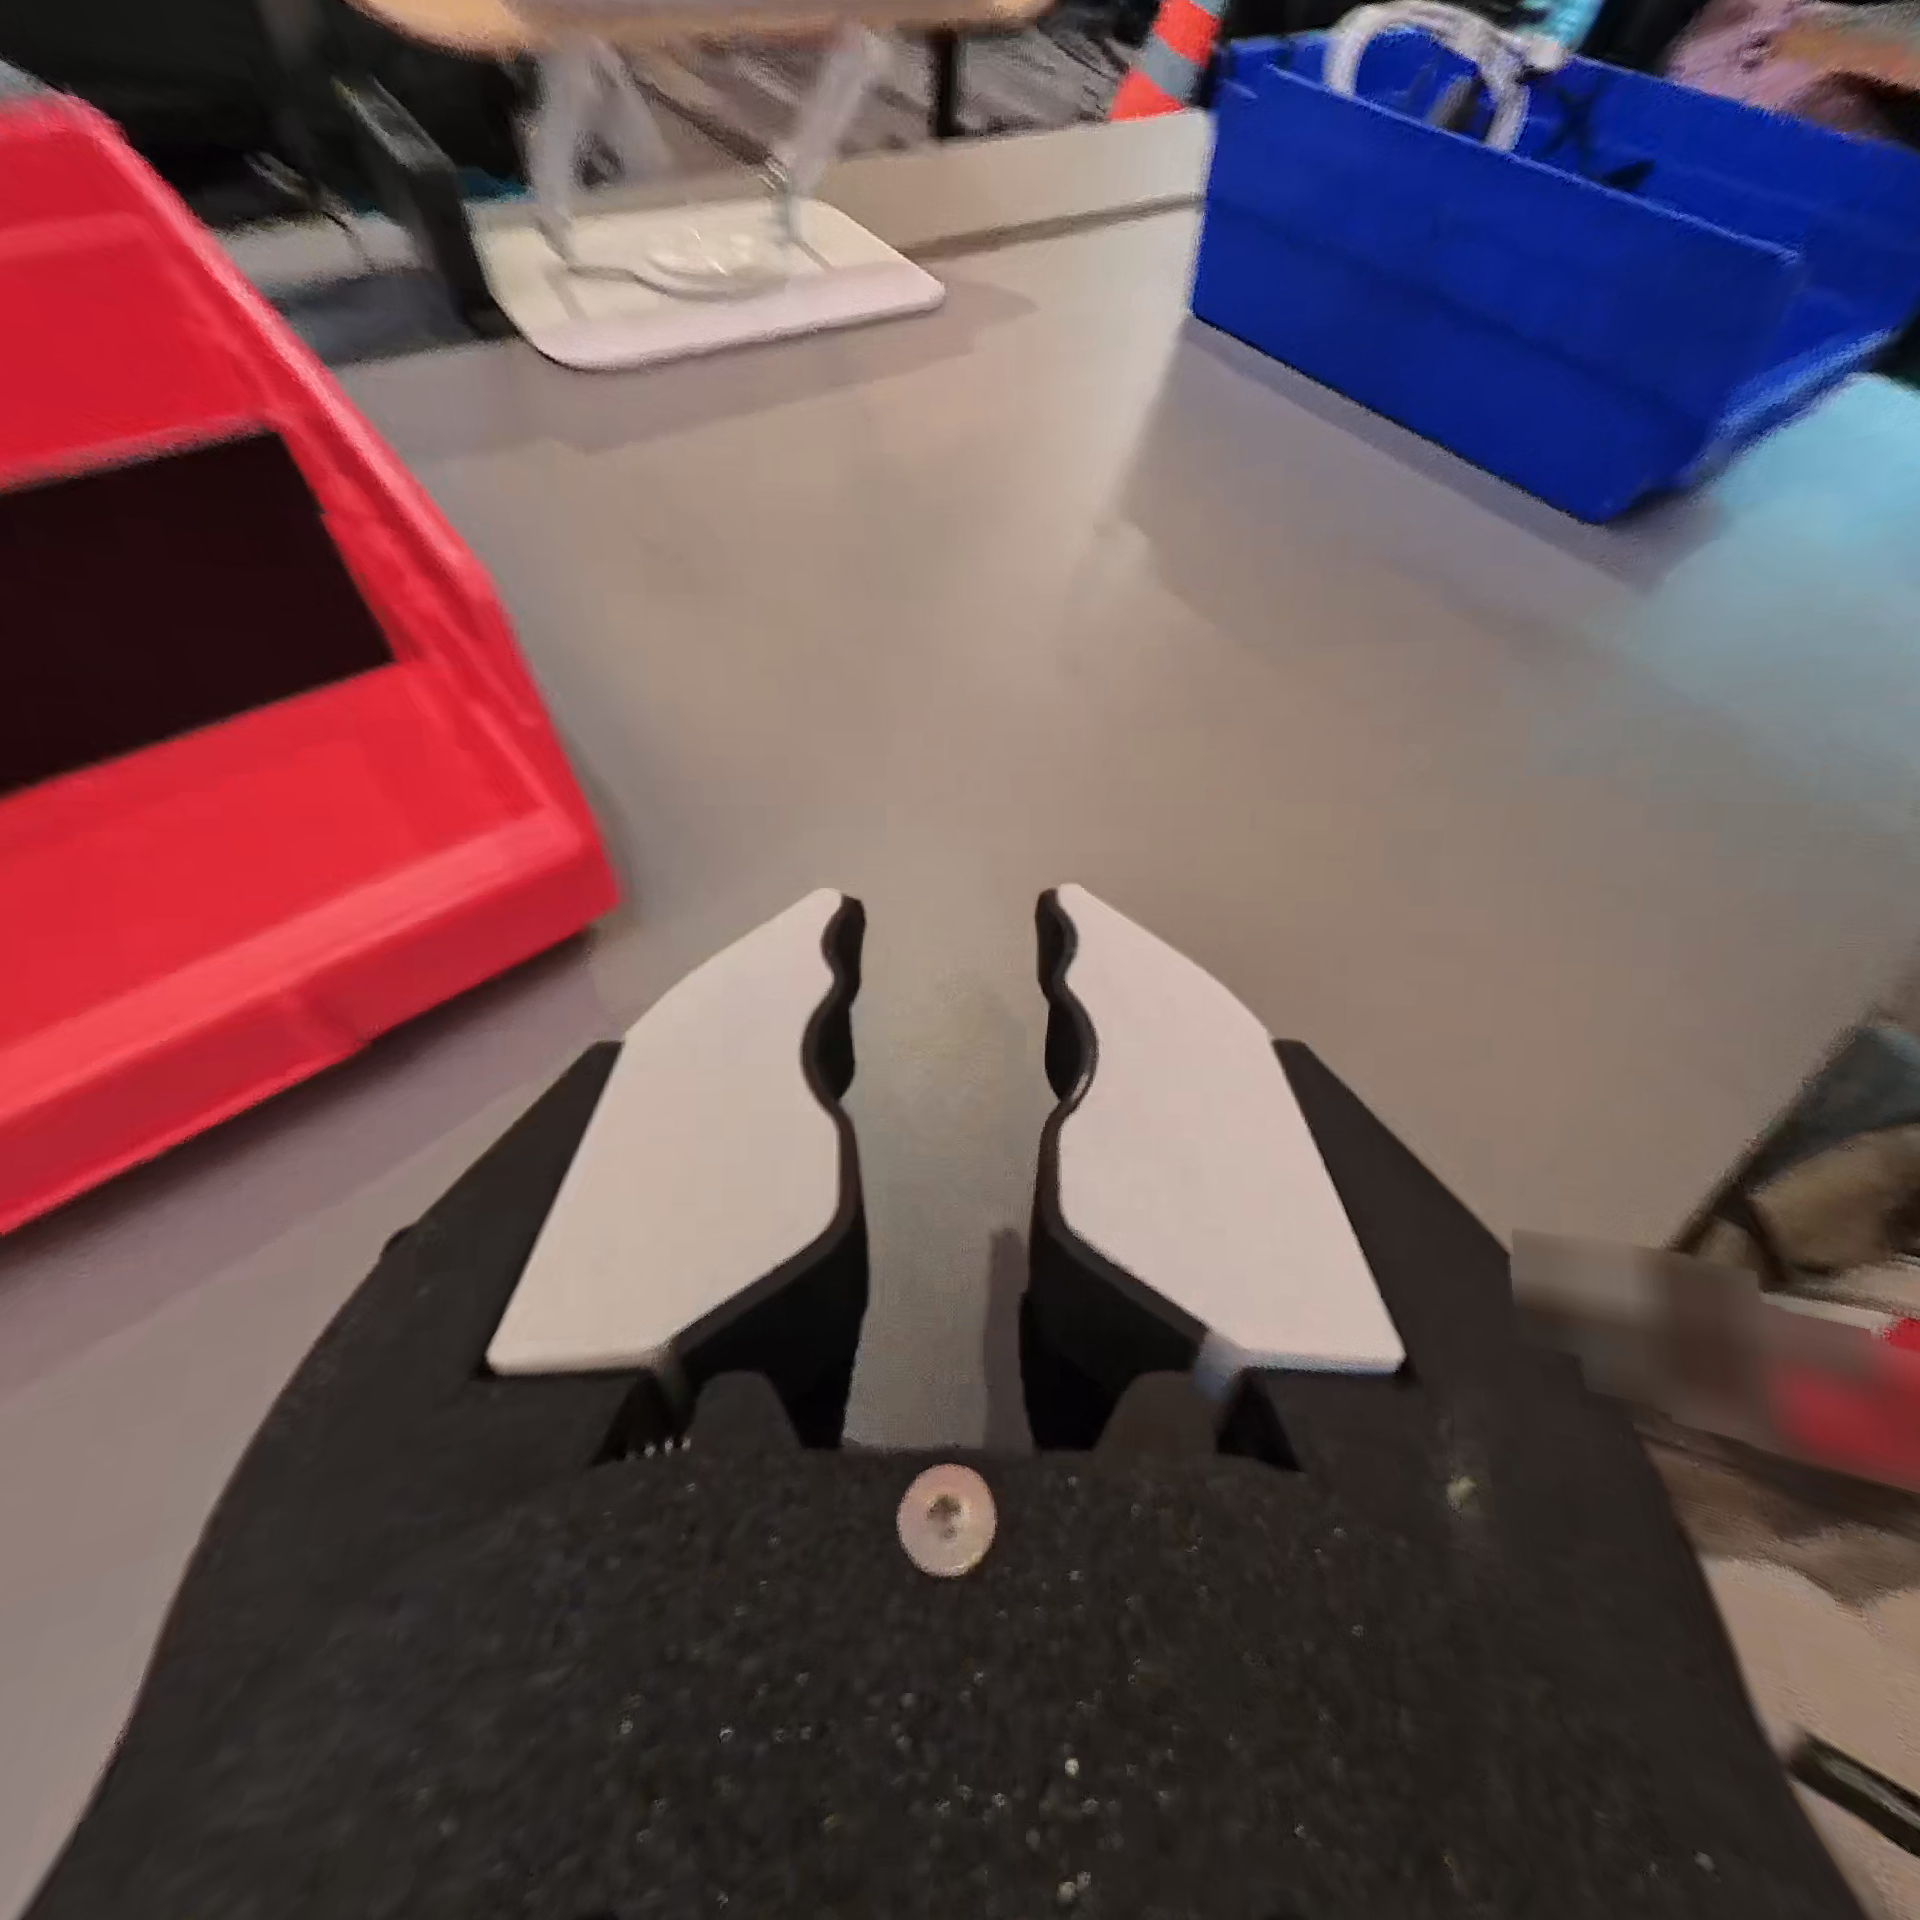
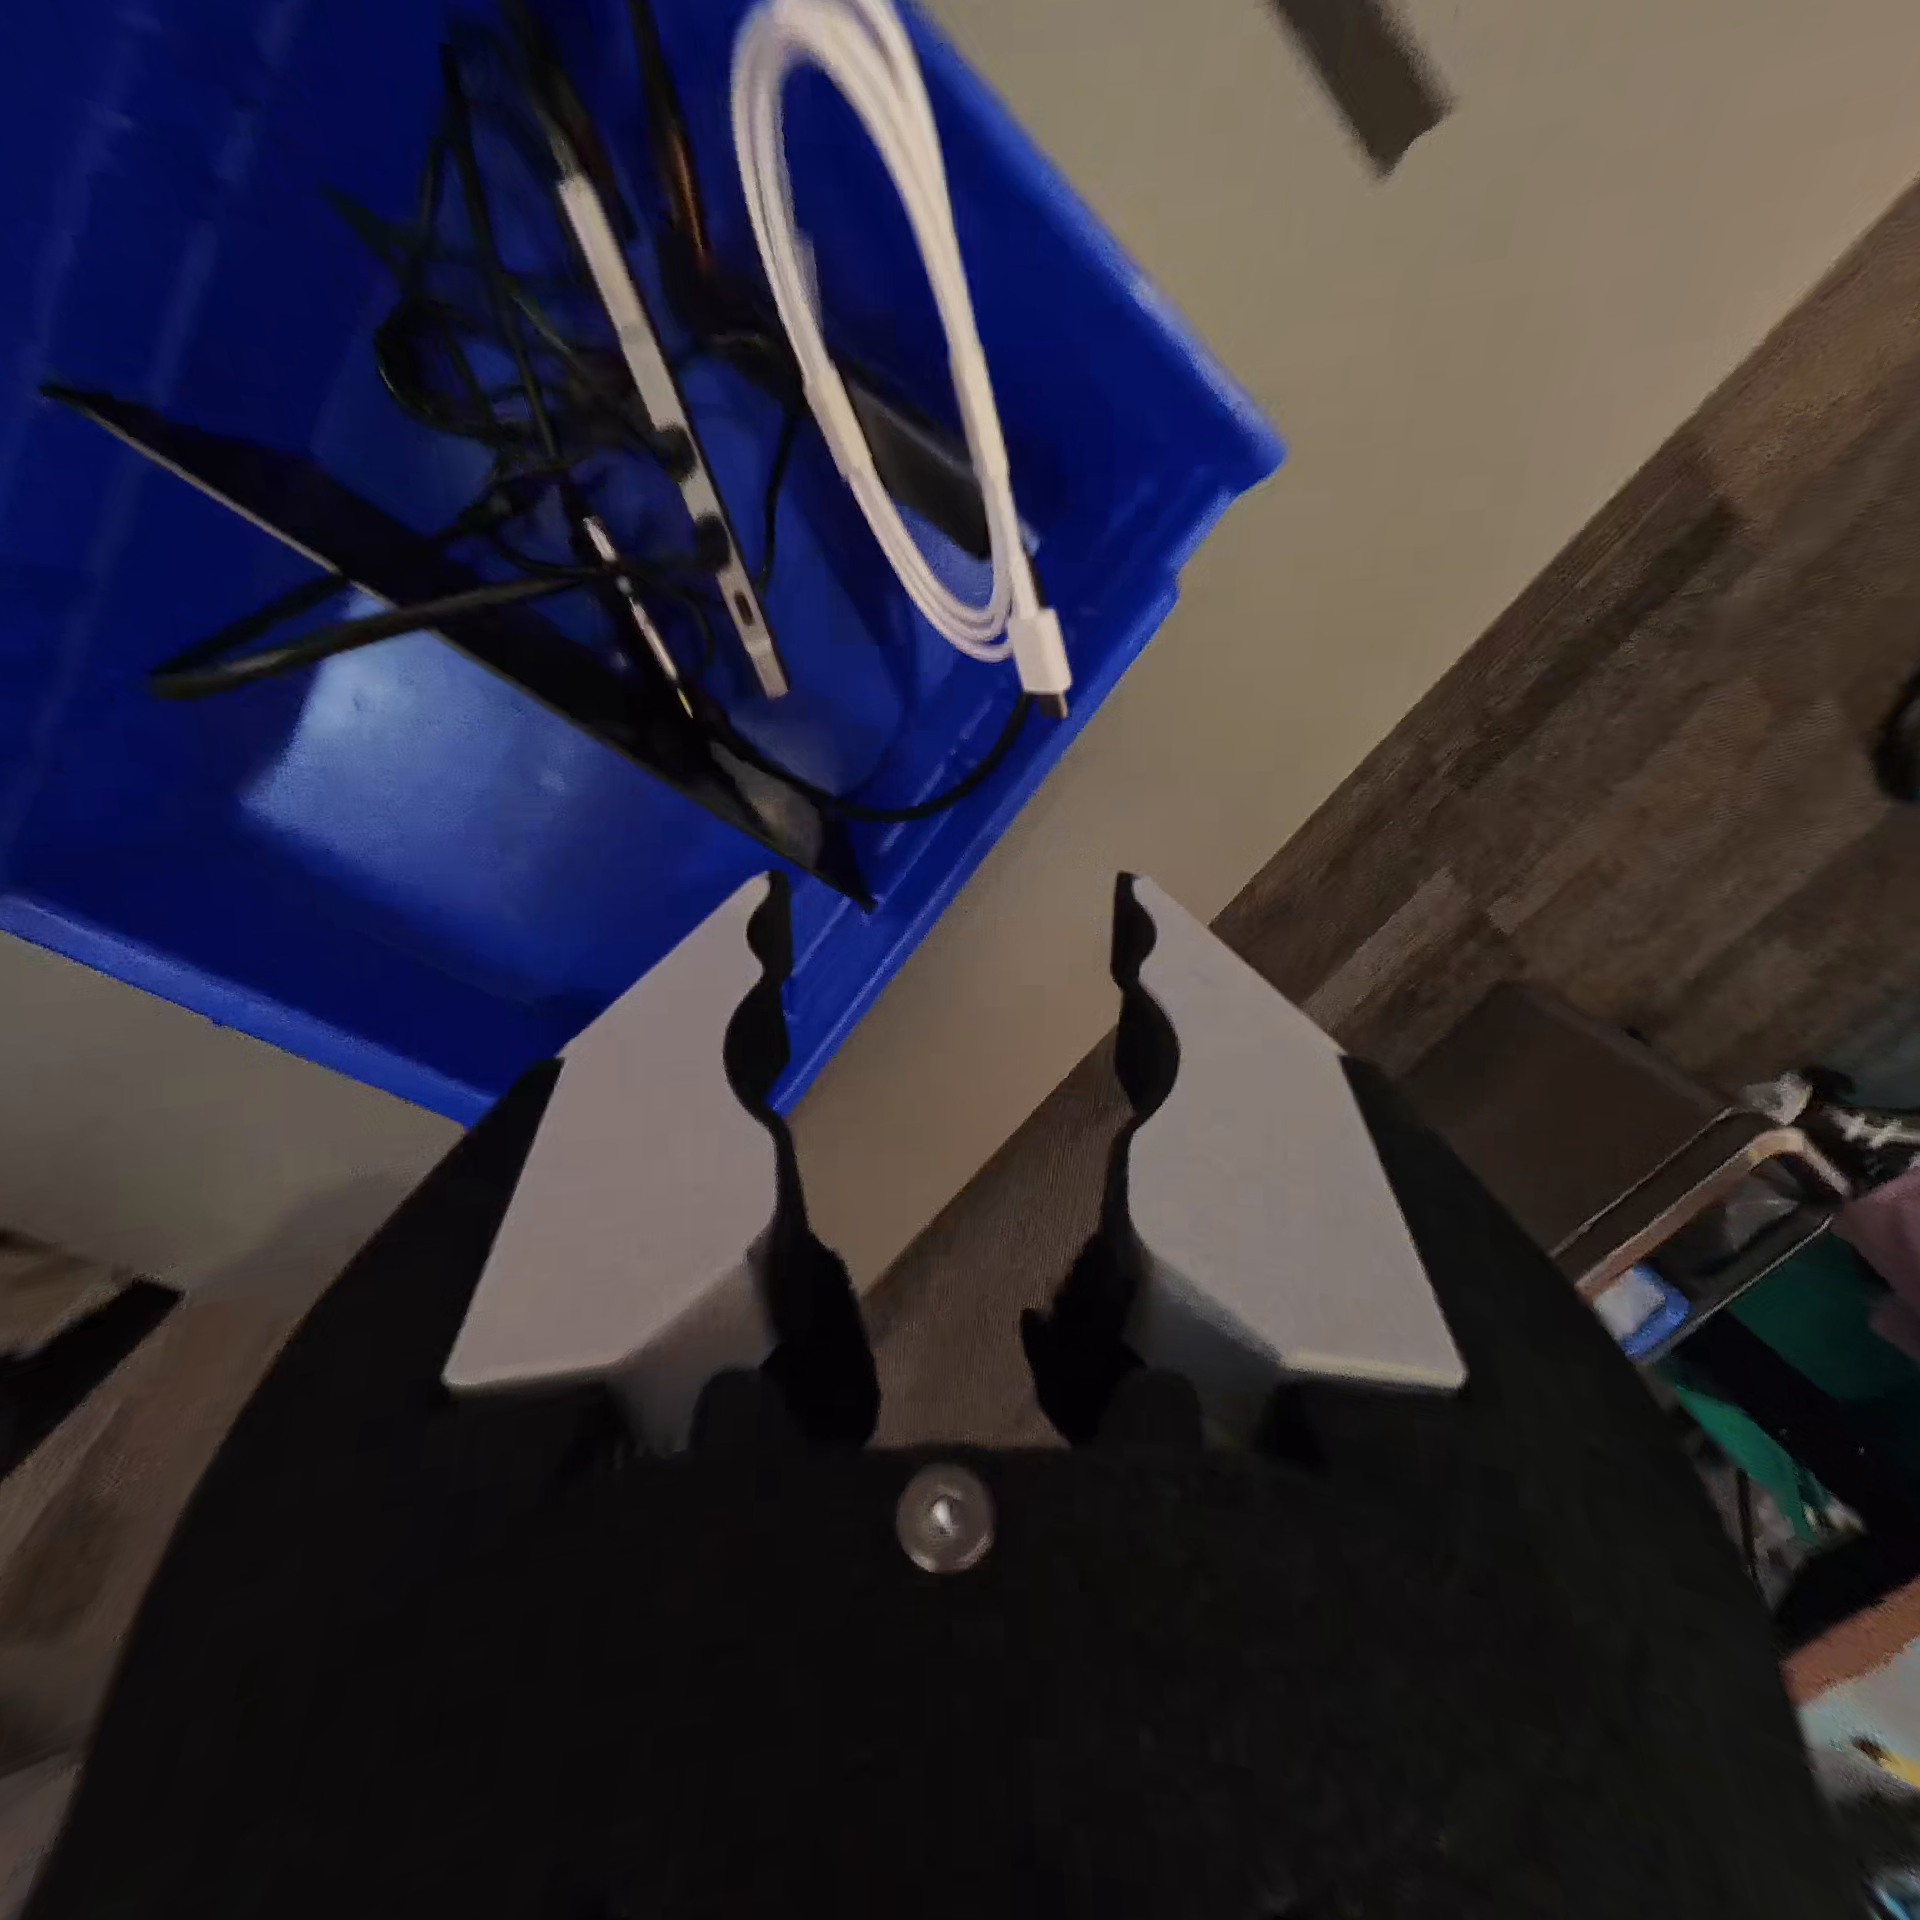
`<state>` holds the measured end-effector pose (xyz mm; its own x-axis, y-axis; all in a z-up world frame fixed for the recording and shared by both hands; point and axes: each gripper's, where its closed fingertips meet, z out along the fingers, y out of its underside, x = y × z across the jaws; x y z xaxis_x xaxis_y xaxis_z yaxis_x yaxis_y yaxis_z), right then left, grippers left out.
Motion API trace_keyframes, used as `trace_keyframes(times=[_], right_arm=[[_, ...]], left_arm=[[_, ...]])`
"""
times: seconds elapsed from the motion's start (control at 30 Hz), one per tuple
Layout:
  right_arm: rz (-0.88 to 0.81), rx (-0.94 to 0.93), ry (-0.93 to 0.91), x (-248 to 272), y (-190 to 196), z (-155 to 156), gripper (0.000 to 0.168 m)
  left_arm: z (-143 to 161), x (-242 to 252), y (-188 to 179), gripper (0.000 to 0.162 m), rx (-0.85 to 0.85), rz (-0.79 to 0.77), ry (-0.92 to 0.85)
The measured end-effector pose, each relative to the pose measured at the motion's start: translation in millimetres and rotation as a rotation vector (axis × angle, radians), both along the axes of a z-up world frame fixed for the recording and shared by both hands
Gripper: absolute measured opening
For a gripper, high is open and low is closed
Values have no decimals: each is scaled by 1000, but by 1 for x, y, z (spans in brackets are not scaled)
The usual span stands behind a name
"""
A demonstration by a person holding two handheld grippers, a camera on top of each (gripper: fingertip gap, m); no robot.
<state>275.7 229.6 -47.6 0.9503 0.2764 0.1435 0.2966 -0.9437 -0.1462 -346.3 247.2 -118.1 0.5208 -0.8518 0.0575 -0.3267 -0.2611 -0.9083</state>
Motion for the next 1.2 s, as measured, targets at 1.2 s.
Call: trace_keyframes(times=[1.2], right_arm=[[-437, 1111, 121, -153, -135, -71, 62]], left_arm=[[12, -110, 39, 51, 133, 464, -65]])
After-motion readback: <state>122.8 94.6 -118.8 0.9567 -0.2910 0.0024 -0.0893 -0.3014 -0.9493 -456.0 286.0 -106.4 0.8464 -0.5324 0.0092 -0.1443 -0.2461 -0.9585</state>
